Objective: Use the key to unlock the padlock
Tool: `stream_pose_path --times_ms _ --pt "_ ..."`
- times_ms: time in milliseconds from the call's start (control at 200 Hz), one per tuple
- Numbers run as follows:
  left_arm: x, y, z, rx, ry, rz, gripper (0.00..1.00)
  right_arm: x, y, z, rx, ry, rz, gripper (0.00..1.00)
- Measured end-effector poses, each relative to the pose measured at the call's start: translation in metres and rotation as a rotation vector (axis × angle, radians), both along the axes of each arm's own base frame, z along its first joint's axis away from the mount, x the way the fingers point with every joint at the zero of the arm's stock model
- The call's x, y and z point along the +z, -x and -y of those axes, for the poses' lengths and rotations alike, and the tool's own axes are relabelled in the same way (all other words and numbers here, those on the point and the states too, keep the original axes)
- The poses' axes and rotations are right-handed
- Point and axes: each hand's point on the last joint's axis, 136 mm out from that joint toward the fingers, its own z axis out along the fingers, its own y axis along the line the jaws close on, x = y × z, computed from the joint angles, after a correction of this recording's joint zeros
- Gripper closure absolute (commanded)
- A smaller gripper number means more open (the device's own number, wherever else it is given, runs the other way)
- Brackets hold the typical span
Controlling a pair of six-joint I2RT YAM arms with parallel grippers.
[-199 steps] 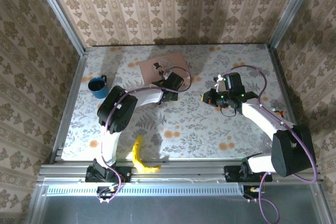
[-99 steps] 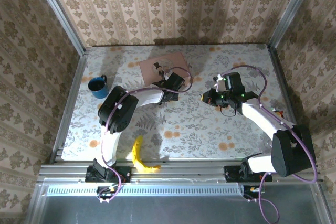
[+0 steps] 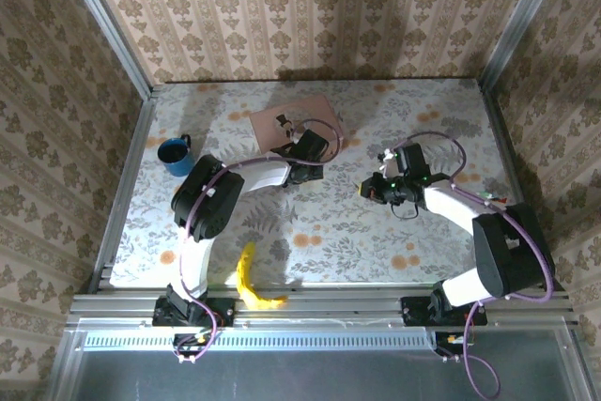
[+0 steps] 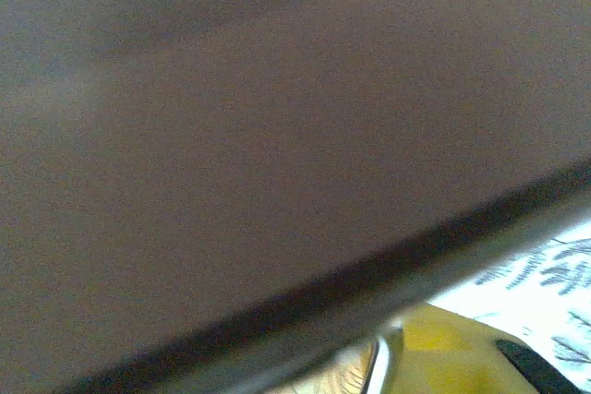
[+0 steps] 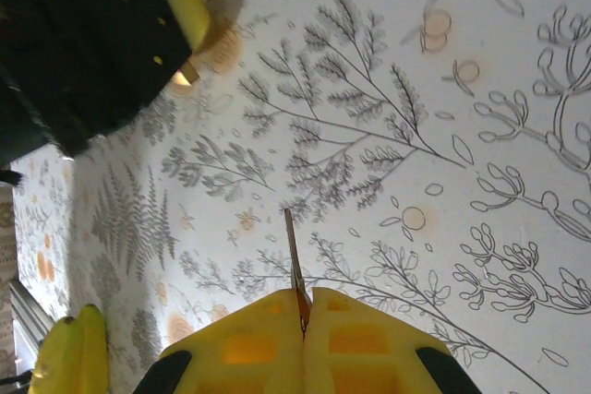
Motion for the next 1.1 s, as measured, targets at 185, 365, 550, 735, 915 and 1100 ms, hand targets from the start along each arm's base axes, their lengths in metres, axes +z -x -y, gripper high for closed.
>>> stream_pose_path --times_ms 185,365,550,735,915,1100 --pt "0.001 0.011 0.007 0.047 0.108 -0.058 1.00 -0.024 0.009 -0.013 0.052 -0.017 -0.018 1.00" --pt "0.003 0.023 0.009 0.091 0.205 -0.107 1.00 -0.037 0.015 -0.036 0.125 -0.021 0.006 1.00" --pt "0.005 0.026 0.013 0.120 0.271 -0.123 1.00 -0.042 0.015 -0.049 0.159 -0.037 0.055 1.00" --pt "0.008 0.026 0.019 0.143 0.328 -0.133 1.00 -0.040 0.010 -0.057 0.156 -0.028 0.130 1.00" --pt "0.012 0.027 0.025 0.150 0.371 -0.148 1.00 -0.038 0.001 -0.056 0.121 0.009 0.198 1.00" --pt "0.013 0.027 0.027 0.159 0.387 -0.156 1.00 -0.035 -0.010 -0.052 0.085 0.030 0.241 1.00"
